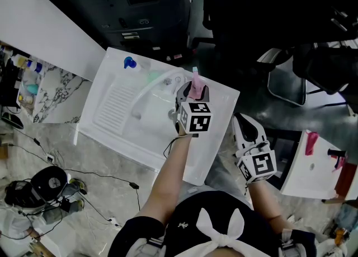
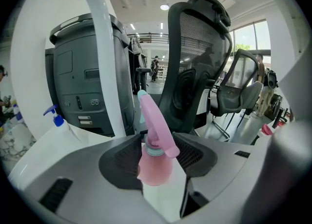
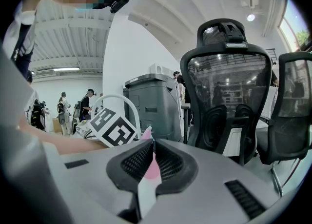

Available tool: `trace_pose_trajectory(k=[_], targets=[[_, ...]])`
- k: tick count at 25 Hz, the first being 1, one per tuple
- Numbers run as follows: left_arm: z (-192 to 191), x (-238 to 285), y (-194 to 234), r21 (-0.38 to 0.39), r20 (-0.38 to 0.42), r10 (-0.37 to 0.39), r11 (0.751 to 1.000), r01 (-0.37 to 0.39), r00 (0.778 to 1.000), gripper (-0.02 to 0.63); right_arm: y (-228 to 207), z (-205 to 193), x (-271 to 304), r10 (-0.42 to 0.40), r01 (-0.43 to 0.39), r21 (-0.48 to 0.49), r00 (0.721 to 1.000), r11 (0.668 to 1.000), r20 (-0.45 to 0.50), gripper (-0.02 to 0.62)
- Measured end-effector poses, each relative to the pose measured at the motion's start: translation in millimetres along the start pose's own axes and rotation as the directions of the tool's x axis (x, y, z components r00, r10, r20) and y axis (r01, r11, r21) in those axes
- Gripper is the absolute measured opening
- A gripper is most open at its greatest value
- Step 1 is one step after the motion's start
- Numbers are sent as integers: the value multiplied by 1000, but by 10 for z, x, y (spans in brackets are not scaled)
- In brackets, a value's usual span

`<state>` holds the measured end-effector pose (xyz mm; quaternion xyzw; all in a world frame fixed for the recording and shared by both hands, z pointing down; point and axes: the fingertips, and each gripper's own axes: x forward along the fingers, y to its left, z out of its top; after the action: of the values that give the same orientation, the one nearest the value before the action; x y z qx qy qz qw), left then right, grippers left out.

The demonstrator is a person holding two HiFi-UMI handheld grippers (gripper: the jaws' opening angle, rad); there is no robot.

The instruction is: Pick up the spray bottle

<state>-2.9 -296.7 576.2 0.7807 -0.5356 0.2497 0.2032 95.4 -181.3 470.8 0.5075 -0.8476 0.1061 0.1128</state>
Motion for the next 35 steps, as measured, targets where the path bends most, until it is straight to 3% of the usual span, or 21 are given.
trace_pose_trajectory(k=[7, 27, 35], targets=[[-22, 4, 37, 15, -5, 22, 1000, -22, 1000, 156, 2, -4, -8, 0, 0, -3, 1000, 1000, -3, 29], [-34, -21, 32, 55, -25, 19, 998, -17, 1000, 150, -1, 33, -120, -21, 21, -12, 1000, 1000, 7, 29], [56, -125, 2, 49, 9, 13, 999, -13, 1000, 150, 16, 46, -190, -17, 17, -13, 1000, 1000, 11, 29]])
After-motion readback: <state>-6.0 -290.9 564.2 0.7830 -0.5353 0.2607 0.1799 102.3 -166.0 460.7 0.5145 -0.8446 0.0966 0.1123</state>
